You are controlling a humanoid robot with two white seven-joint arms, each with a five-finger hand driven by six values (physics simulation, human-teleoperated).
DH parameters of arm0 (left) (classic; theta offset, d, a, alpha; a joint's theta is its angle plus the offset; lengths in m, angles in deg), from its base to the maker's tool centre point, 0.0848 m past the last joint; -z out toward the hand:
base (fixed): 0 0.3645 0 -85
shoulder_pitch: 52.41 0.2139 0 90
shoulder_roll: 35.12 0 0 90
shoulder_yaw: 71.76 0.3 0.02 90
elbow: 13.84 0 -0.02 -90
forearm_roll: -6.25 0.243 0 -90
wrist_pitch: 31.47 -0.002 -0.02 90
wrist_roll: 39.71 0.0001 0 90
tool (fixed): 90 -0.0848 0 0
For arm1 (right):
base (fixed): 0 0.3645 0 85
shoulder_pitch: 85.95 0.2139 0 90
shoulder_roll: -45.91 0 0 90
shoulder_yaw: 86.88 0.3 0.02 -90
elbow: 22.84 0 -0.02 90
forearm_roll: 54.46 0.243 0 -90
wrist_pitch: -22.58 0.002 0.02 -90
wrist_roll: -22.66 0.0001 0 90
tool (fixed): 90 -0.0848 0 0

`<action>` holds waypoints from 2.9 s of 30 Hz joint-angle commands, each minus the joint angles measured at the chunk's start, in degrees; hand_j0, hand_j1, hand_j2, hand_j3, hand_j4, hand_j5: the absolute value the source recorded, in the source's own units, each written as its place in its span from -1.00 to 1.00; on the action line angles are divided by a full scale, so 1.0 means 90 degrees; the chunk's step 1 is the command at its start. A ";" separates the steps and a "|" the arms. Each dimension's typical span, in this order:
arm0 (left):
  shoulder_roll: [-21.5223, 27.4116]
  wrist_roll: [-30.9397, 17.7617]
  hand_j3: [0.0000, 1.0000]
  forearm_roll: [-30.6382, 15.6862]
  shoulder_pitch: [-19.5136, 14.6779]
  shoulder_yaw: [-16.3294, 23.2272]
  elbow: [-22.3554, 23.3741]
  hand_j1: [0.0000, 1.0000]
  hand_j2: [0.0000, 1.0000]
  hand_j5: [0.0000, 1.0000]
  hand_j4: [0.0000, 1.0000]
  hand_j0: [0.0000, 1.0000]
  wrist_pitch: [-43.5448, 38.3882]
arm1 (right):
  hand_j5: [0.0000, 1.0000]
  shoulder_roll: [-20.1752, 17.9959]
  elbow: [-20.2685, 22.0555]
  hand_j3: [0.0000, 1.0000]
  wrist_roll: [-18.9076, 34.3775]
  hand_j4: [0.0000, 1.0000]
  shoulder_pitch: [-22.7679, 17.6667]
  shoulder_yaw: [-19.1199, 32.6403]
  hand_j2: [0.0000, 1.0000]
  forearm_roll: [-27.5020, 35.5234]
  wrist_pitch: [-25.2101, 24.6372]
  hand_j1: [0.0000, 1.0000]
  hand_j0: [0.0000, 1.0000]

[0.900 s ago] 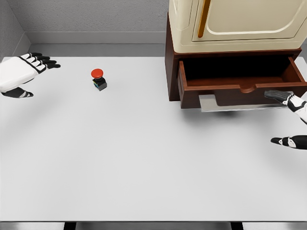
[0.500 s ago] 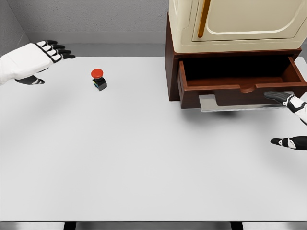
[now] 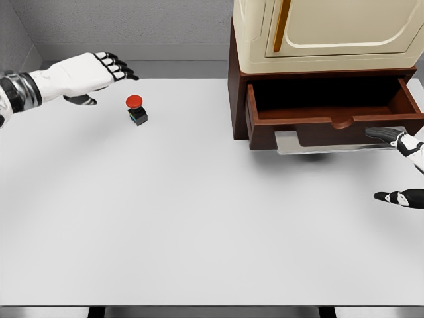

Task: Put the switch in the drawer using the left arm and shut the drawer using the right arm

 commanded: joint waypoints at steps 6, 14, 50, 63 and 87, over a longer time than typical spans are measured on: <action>-0.0252 -0.0118 0.74 0.0008 -0.0020 0.0254 0.0234 0.74 0.74 0.74 0.74 0.74 -0.0003 | 1.00 -0.0008 0.0003 1.00 -0.0003 1.00 -0.0019 0.0108 1.00 0.0054 -0.0017 1.00 1.00; -0.0497 -0.0147 0.74 0.0008 -0.0235 0.0498 0.0429 0.74 0.74 0.74 0.74 0.74 -0.0003 | 1.00 0.0002 0.0003 1.00 -0.0003 1.00 -0.0020 0.0108 1.00 0.0054 -0.0017 1.00 1.00; -0.1336 -0.0187 0.77 0.0252 -0.0498 0.0771 0.1728 0.77 0.77 0.77 0.77 0.77 -0.0003 | 1.00 -0.0008 0.0003 1.00 -0.0003 1.00 -0.0049 0.0118 1.00 0.0054 -0.0017 1.00 1.00; -0.1512 -0.0187 0.59 0.0457 -0.0557 0.0771 0.1952 0.59 0.59 0.59 0.59 0.59 -0.0003 | 1.00 -0.0008 0.0003 1.00 -0.0003 1.00 -0.0068 0.0157 1.00 0.0103 -0.0017 1.00 1.00; -0.1502 -0.0196 -0.04 0.0428 -0.0635 0.0879 0.1943 -0.04 -0.04 -0.04 -0.04 -0.04 -0.0003 | 1.00 0.0002 0.0003 1.00 -0.0003 1.00 -0.0098 0.0147 1.00 0.0112 -0.0017 1.00 1.00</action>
